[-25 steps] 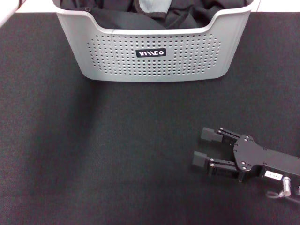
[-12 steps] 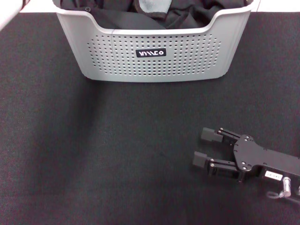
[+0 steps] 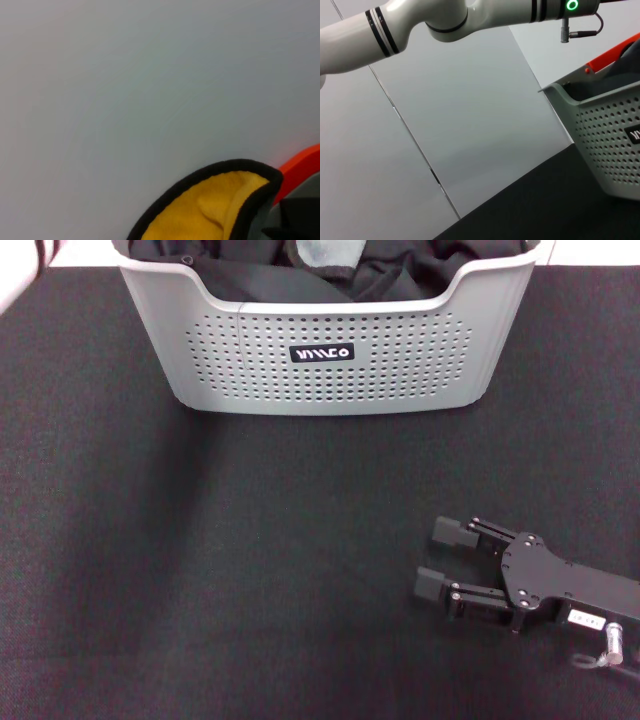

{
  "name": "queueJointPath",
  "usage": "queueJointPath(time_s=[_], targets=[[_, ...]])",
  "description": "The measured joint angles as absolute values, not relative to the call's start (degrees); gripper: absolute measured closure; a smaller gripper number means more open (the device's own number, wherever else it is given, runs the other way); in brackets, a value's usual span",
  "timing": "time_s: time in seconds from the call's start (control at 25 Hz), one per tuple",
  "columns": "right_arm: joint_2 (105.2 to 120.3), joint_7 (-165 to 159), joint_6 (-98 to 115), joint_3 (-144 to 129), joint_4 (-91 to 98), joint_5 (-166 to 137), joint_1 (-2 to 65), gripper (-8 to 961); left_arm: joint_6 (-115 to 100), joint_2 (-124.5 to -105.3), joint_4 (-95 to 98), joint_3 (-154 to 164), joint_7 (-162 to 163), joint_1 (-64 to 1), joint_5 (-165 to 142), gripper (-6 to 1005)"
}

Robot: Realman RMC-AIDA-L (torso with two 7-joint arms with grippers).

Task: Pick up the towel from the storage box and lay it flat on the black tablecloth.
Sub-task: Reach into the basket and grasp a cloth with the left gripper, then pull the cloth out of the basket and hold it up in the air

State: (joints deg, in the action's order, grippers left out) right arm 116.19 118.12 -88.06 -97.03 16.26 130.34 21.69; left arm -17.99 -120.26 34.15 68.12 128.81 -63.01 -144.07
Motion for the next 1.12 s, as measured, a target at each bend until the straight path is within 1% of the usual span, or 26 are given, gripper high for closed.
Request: queueJointPath(time_s=[0.08,0.2,0.28,0.48,0.76,0.92,1.12], targets=[[116.19,118.1,-88.1,-97.0,16.3,130.3,21.7,93,-18.4,-120.27,35.2,68.2,128.8,-62.3,-144.0,918],[116.19,118.3,-88.1,-96.9,16.3,130.3,21.7,93,-20.2,-120.31,40.5,70.9,129.1,-59.0,-142.6,944],[116.19,118.4,-88.1,-96.6,16.2,130.3,21.7,93,-22.6,-120.23,46.7,73.9,129.2,-55.0,-139.3,962],[116.19,118.7,-88.1,-96.3,16.0,130.9,22.1,94,-31.2,-119.94,69.0,77.6,128.8,-42.1,-131.7,961],[115.93,118.9,-88.0,-96.3,15.7,131.6,22.9,94,-40.3,-119.90,91.1,77.6,123.2,-28.8,-117.5,960],[115.74,118.9,-88.0,-96.3,15.7,131.6,23.0,94,-50.1,-119.80,97.7,72.5,118.1,-25.0,-105.1,960],[115.69,120.2,-88.4,-96.3,15.7,131.6,22.8,95,-65.4,-119.79,99.0,60.6,114.0,-23.6,-88.0,961]])
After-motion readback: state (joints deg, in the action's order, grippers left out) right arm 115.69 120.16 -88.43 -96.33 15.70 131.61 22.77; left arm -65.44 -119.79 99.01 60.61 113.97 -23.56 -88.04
